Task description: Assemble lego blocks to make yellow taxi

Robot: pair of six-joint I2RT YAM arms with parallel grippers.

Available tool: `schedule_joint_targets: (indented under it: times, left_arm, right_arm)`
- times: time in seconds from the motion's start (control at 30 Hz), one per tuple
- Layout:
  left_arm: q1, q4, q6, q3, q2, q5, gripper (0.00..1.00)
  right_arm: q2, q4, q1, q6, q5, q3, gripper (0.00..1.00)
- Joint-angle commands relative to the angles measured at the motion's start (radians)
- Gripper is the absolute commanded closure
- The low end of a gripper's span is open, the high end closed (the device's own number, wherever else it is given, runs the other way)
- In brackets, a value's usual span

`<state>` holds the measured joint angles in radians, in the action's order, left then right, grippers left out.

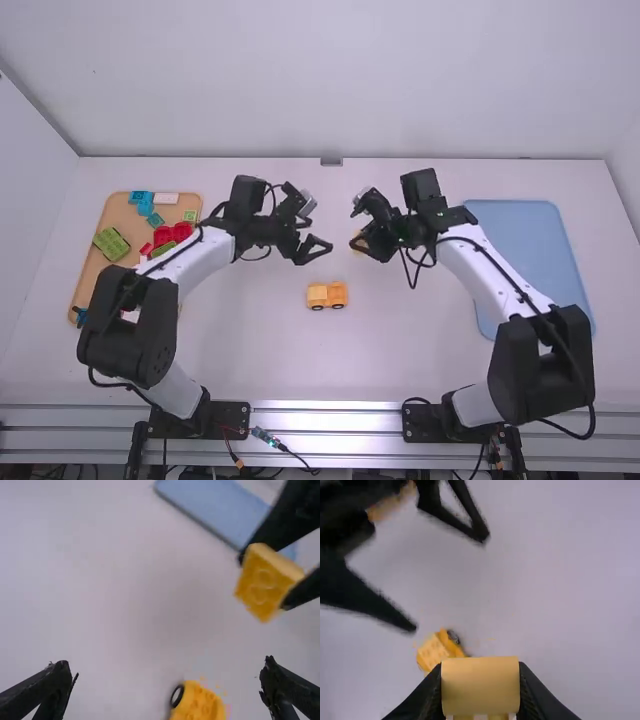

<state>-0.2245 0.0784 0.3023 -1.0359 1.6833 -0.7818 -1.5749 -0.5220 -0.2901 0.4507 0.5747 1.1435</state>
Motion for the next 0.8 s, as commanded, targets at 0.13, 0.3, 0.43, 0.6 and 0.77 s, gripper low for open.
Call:
schedule_joint_targets:
  times: [0.13,0.3,0.43,0.6,0.77]
  left_arm:
    - [0.005,0.266,0.209,-0.185,0.003,0.273,0.01]
    - [0.007,0.358,0.212,-0.261,0.003,0.369,0.01]
    - [0.016,0.364,0.211,-0.279,0.003,0.38,0.01]
    - [0.015,0.355,0.208,-0.28,0.003,0.379,0.01]
    - [0.023,0.356,0.159,-0.279,0.003,0.383,0.01]
  right_arm:
    - [-0.035,-0.231,-0.083,0.042,-0.388,0.108,0.98]
    - [-0.118,-0.333,-0.136,-0.113,-0.486,0.106,0.99]
    - [-0.184,-0.362,-0.157,-0.288,-0.493,0.106,1.0]
    - [-0.271,-0.349,-0.165,-0.462,-0.49,0.106,1.0]
    - [-0.353,-0.328,-0.161,-0.591,-0.491,0.101,1.0]
